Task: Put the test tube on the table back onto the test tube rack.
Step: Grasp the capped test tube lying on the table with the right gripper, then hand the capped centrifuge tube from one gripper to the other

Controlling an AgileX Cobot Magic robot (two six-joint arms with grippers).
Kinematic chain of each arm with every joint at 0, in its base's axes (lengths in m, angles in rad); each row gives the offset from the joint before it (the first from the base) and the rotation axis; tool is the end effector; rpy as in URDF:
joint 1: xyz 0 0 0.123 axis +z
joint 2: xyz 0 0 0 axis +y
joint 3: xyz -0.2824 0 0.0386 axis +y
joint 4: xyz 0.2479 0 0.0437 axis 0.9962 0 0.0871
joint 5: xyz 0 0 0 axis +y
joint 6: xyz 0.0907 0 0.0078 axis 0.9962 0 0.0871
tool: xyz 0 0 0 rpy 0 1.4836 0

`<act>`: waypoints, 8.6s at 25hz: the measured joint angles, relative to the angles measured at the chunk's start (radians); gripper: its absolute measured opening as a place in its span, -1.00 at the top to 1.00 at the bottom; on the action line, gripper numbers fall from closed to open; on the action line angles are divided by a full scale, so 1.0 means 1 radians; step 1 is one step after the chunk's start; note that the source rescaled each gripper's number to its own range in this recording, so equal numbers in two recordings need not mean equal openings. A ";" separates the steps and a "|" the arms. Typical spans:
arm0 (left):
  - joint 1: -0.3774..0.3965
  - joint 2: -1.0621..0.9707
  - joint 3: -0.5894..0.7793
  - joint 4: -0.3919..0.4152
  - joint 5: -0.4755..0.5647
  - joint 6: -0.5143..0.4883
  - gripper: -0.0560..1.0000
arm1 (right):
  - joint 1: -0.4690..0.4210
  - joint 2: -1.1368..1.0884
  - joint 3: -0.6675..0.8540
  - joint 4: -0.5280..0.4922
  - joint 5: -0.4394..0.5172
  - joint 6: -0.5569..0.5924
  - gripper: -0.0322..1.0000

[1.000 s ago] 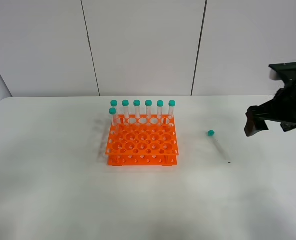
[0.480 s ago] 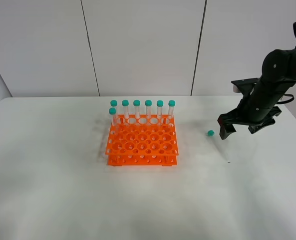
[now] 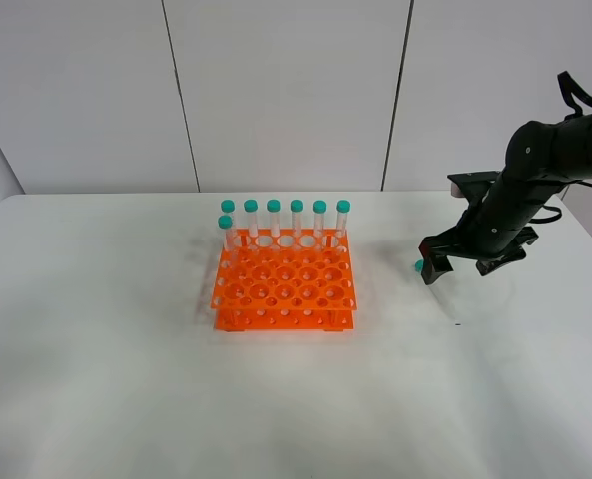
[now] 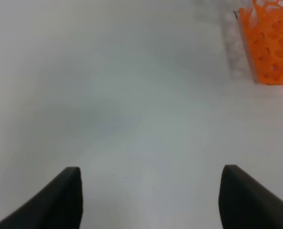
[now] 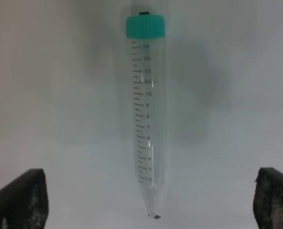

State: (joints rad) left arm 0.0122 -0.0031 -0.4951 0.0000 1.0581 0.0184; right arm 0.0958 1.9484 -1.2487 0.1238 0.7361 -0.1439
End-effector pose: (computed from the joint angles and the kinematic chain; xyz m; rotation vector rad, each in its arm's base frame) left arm -0.0046 -0.0001 0.2760 0.0063 2.0435 0.0191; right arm 0.3755 0.0437 0.1566 -0.2288 2.9058 0.1283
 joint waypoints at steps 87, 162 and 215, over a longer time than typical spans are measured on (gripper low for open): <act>0.000 0.000 0.000 0.000 0.000 0.000 -0.93 | 0.026 0.242 -0.181 -0.058 0.109 0.110 0.89; -0.016 1.219 -0.244 -1.539 -0.357 1.070 -0.93 | 0.424 -0.351 0.238 0.807 -0.087 -0.915 0.90; -0.421 1.447 -0.259 -1.728 -0.528 1.271 0.89 | 0.424 -0.354 0.199 0.808 -0.041 -0.904 0.10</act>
State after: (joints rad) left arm -0.4090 1.4444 -0.7541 -1.7283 0.5296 1.2898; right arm 0.5198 1.5939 -1.0497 0.9315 0.6955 -1.0480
